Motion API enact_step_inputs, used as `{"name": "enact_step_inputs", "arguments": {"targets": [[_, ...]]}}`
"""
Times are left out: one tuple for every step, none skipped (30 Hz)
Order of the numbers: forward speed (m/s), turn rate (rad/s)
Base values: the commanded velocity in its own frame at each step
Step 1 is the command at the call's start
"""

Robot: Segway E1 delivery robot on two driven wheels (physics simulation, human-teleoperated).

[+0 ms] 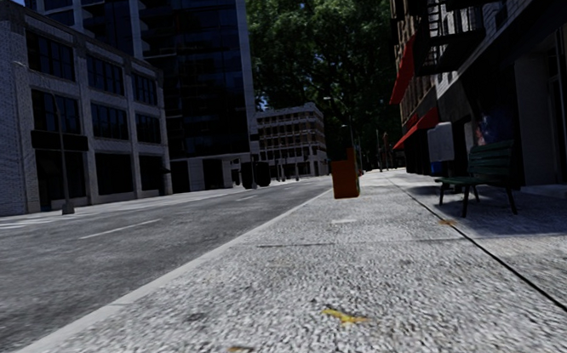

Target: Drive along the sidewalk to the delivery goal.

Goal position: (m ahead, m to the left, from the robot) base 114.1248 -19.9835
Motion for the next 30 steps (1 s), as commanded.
{"name": "enact_step_inputs", "arguments": {"targets": [[1.9, -0.25], [1.9, -0.26], [1.9, -0.27], [1.9, -0.29], [1.9, -0.31], [1.9, -0.32], [1.9, -0.33], [1.9, -0.33], [1.9, -0.33], [1.9, -0.33], [1.9, -0.33], [1.9, -0.33], [1.9, -0.33], [1.9, -0.33], [1.9, -0.33], [1.9, -0.33], [1.91, -0.33], [1.91, -0.33], [1.93, -0.33], [1.98, -0.33], [2.0, -0.33], [2.0, -0.33], [2.0, -0.33], [2.0, -0.33], [2.0, -0.33], [2.0, -0.33], [2.0, -0.33], [2.0, -0.33], [2.0, -0.33], [2.0, -0.33]]}}
